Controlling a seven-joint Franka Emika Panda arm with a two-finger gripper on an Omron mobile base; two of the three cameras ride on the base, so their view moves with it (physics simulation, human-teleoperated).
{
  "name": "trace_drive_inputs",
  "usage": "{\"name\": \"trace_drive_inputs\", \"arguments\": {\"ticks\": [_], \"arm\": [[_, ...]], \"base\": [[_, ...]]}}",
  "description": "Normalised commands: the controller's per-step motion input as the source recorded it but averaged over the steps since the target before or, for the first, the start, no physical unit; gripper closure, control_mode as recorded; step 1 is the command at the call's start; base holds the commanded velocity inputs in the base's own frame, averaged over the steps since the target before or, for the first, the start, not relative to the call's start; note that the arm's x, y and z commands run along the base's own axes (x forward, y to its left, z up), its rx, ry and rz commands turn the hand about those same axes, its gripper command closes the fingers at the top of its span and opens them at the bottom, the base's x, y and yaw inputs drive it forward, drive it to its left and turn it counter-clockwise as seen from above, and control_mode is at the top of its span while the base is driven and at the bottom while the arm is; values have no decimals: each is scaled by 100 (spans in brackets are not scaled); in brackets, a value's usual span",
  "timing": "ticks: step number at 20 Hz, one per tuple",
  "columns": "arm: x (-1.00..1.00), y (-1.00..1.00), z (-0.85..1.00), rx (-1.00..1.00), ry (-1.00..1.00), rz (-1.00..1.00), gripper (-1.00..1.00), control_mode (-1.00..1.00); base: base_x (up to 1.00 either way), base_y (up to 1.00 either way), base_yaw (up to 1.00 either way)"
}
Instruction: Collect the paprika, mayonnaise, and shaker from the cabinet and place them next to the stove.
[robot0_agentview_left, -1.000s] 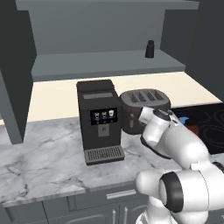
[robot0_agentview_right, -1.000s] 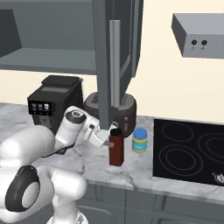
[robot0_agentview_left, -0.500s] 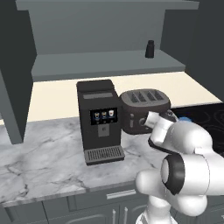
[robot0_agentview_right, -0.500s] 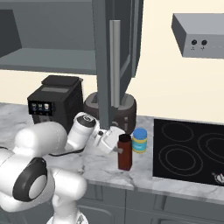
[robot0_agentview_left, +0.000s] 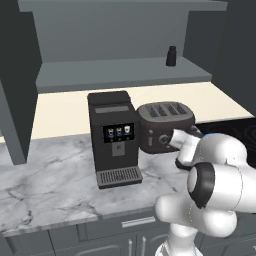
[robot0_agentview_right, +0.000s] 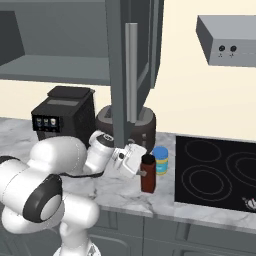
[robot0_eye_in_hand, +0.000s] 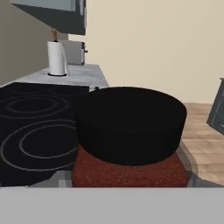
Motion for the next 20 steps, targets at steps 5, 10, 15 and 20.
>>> {"name": "trace_drive_inputs", "arguments": {"ticks": [5,10,15,20], "arm": [[7,-12,-17,2,-2,6,100,-100],[11,-23,-11,1,0,0,100,-100],[24,-15,-10,0,0,0,100,-100],[22,-10,-21,0,0,0,100,-100]], "base": [[0,0,0],[0,0,0],[0,0,0],[0,0,0]]}}
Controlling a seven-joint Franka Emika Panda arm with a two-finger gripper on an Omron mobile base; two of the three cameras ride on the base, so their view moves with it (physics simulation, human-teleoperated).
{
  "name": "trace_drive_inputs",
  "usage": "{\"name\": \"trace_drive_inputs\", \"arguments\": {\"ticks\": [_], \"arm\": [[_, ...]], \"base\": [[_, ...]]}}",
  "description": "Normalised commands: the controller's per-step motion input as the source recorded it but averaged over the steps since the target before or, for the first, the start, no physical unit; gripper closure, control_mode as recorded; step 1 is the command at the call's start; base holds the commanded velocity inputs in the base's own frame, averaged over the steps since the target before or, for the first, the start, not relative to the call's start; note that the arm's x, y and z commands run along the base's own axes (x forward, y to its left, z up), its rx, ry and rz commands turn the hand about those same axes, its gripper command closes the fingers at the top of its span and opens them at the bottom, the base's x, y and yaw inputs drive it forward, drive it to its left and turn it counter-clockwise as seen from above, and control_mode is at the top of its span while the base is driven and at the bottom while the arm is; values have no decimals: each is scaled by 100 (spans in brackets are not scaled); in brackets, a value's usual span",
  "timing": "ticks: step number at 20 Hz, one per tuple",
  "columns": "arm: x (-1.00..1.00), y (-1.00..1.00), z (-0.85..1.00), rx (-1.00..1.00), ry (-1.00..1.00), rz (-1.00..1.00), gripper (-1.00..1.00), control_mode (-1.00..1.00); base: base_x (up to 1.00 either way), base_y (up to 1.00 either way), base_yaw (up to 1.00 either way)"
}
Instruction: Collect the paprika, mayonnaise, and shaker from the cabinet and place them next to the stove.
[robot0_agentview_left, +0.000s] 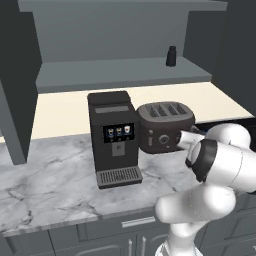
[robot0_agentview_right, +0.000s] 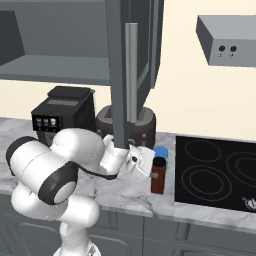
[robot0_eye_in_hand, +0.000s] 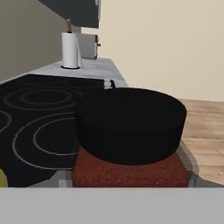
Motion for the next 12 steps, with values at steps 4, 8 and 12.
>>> {"name": "trace_drive_inputs", "arguments": {"ticks": [4,8,12], "arm": [[18,-9,-23,0,0,0,100,-100],[9,-9,-32,0,0,0,100,-100],[0,-6,-36,0,0,0,100,-100]], "base": [[0,0,0],[0,0,0],[0,0,0]]}}
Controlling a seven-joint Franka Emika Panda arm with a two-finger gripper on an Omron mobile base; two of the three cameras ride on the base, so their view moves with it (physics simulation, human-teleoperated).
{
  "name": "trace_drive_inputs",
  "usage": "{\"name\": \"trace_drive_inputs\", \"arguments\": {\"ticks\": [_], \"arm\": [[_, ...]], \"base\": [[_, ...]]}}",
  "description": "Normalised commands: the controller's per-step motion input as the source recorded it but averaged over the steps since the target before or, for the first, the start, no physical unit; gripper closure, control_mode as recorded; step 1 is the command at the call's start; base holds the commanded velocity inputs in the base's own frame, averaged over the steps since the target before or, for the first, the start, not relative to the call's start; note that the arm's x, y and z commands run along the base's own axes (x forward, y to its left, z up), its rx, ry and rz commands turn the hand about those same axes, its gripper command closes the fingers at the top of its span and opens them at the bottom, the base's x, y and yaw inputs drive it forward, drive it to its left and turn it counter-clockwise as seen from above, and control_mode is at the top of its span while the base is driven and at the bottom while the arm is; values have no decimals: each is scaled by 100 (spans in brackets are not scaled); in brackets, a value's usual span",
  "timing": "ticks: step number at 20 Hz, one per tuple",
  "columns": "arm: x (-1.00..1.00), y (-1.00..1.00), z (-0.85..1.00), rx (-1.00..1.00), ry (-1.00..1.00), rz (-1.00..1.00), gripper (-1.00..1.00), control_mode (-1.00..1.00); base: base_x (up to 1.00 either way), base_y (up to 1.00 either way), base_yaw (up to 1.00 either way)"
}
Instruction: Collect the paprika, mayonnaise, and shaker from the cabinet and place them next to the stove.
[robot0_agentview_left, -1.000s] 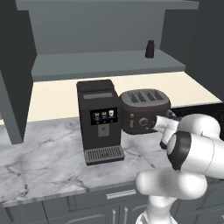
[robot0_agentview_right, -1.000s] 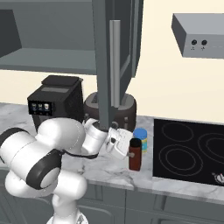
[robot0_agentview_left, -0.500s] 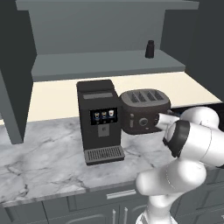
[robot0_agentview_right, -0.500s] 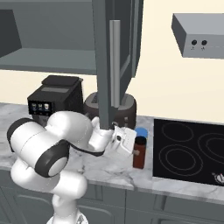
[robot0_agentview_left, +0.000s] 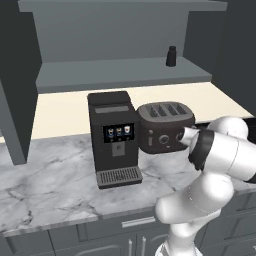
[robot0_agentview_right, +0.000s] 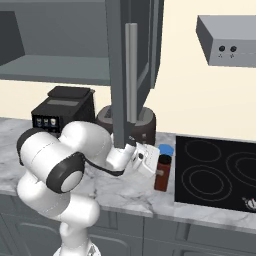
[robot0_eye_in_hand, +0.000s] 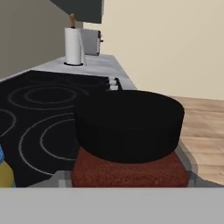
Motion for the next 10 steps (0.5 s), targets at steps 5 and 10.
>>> {"name": "trace_drive_inputs", "arguments": {"ticks": [5,10], "arm": [[1,0,-33,0,0,0,100,-100],[-5,10,-36,0,-3,0,100,-100]], "base": [[0,0,0],[0,0,0]]}}
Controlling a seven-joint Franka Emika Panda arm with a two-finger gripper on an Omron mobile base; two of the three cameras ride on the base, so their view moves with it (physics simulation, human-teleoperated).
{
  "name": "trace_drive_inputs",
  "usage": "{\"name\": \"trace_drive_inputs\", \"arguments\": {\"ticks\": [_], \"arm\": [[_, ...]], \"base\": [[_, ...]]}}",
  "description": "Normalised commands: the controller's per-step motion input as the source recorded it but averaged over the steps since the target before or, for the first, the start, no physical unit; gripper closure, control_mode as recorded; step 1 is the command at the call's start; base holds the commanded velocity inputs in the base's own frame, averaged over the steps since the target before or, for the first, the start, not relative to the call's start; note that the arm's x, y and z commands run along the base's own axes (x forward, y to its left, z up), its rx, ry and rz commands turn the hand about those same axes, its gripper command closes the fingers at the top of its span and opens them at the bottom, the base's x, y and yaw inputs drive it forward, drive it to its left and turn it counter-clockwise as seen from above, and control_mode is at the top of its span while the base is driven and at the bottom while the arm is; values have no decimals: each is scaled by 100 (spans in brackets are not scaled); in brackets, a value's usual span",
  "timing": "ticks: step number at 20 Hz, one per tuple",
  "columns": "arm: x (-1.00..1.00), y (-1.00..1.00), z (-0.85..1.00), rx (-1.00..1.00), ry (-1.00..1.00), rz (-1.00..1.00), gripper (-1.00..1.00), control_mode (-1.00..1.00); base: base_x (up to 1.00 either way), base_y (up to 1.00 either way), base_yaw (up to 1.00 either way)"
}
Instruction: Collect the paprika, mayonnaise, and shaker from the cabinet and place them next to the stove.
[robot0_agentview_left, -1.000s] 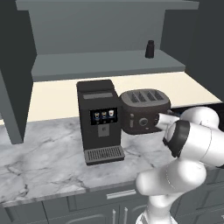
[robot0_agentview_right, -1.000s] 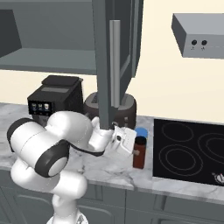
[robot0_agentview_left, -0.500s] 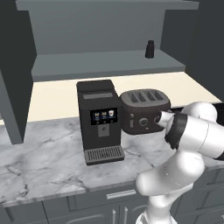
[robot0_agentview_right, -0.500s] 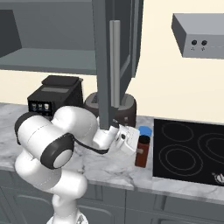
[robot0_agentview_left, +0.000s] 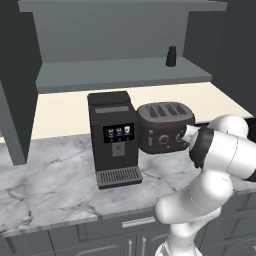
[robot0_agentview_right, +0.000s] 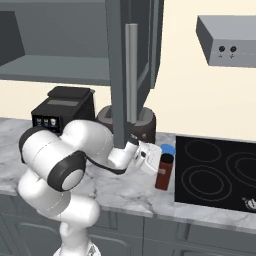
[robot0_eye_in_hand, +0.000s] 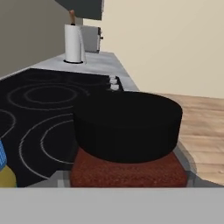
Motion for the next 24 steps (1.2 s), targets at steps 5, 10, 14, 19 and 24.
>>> {"name": "trace_drive_inputs", "arguments": {"ticks": [5,10,14,19,24], "arm": [[-2,26,-29,0,-1,0,-100,-100],[-7,11,-11,0,0,0,-100,-100],[-26,10,-6,0,0,0,-100,-100],[-17,24,0,0,0,0,-100,-100],[0,34,0,0,0,0,-100,-100]], "base": [[0,0,0],[0,0,0],[0,0,0],[0,0,0],[0,0,0]]}}
